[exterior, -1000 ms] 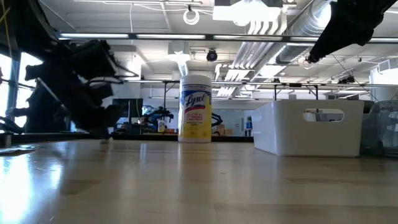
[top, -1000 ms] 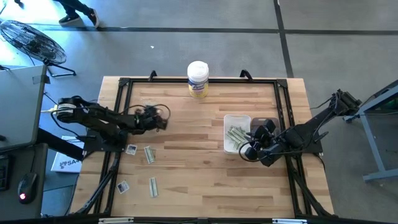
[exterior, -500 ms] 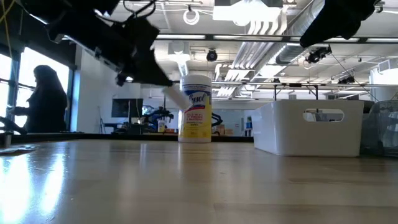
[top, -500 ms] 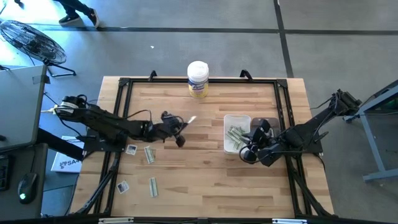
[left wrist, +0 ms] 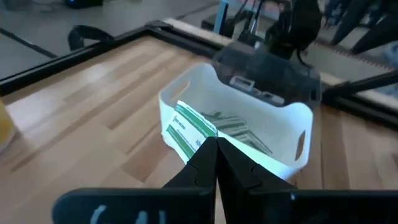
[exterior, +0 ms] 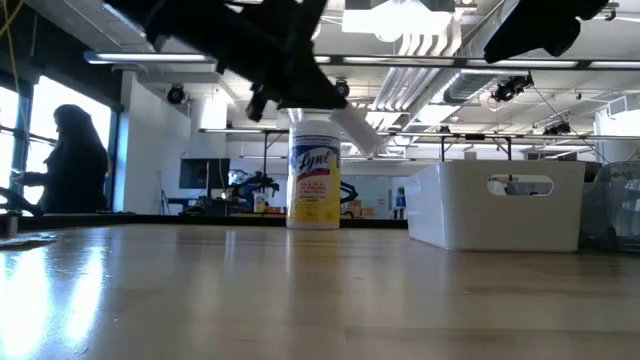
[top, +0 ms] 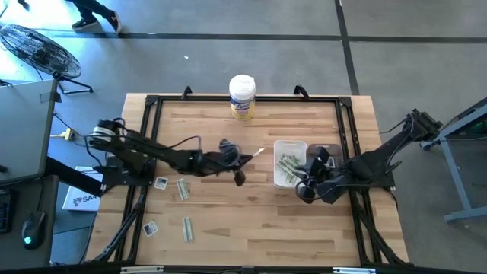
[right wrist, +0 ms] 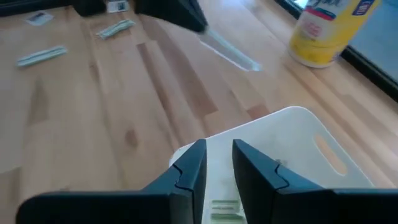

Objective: Pick & Place First Aid Supplies
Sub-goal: Put the green bandage pack into the white bin

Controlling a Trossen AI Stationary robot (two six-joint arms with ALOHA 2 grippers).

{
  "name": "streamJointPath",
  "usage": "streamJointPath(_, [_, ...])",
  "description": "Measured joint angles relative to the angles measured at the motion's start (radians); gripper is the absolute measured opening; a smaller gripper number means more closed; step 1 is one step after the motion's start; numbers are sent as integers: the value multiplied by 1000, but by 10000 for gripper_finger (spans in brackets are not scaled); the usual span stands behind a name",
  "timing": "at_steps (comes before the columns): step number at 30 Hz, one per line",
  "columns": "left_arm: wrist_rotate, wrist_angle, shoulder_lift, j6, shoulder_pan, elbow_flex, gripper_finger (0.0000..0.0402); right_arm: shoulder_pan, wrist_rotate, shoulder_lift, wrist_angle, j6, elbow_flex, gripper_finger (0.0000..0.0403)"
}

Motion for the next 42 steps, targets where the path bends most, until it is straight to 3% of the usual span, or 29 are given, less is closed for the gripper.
streamJointPath(5, [5,-131,116,25,0,184,0,42,-61,-20,-10,0,7,71])
streamJointPath(13, [-2,-235,306,49,13,462,0,97,-64,-17,-21,1,7,71])
streamJointPath(20, [25,-322,439,44,35,617,0,121,-63,-16,-18,2,7,71])
streamJointPath(32, [54,-309,530,22,34,663,13,118,-33,-16,-9,1,7,71])
streamJointPath(42, [157,-297,530,17,34,660,71,118,-18,-16,-2,1,7,71])
